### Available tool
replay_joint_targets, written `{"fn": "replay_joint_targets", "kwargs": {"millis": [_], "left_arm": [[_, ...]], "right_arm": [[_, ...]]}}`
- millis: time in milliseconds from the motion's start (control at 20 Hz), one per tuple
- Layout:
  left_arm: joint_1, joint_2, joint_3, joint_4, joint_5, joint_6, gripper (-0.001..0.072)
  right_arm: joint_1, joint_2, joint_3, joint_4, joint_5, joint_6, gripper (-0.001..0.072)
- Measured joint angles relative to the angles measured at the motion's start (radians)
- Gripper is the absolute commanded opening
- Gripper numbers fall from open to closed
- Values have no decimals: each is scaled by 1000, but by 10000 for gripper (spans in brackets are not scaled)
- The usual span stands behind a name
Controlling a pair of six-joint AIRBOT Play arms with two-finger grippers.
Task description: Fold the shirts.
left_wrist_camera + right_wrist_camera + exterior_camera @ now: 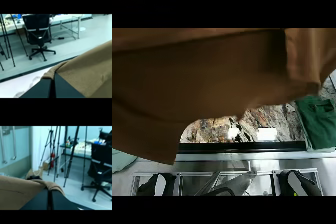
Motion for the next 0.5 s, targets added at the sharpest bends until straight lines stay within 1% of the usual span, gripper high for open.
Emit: {"fn": "replay_joint_targets", "kwargs": {"millis": [150,300,400,500], "left_arm": [[-50,-89,-60,-6,-34,0,14],[-203,-261,-163,33,-36,50,15],[-308,-423,-225,113,-8,77,15],[-390,-610,-255,206,24,92,15]], "right_arm": [[-2,-99,-4,55,54,-1,22],[48,-272,-66,83,107,-1,22],[109,-405,-130,37,95,-2,22],[169,-554,-186,-38,42,-2,22]]}}
